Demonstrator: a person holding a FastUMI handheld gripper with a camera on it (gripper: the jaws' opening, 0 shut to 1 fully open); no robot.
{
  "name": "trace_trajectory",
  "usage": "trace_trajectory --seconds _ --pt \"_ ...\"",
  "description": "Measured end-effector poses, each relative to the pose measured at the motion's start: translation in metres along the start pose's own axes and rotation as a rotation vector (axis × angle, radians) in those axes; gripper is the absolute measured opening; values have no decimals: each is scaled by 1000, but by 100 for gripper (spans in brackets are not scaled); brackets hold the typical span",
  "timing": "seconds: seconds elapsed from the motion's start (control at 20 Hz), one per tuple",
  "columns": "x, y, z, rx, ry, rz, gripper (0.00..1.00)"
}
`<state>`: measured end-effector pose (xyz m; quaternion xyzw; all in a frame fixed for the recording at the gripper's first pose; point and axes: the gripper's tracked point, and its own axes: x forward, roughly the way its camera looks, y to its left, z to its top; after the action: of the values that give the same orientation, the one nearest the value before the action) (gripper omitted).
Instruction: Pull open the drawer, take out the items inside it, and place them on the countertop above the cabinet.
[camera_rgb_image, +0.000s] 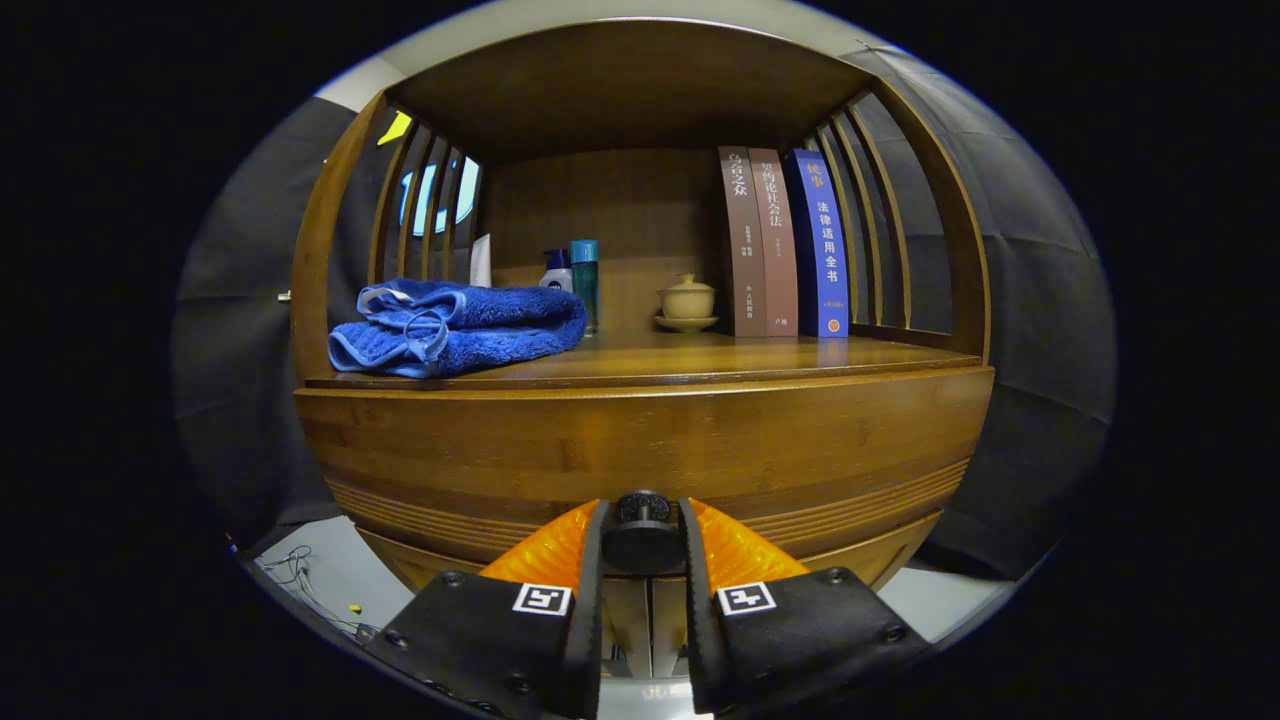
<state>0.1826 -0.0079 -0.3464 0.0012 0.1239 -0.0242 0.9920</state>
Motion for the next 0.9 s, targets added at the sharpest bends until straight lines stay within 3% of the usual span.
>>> trace_trajectory --seconds 0.05,0.35,0.9 --pt "0 1 4 -2 4 2 31" --pt "-24 -1 0 26 17 -8 31" --pt "-129 -11 -14 101 52 7 30"
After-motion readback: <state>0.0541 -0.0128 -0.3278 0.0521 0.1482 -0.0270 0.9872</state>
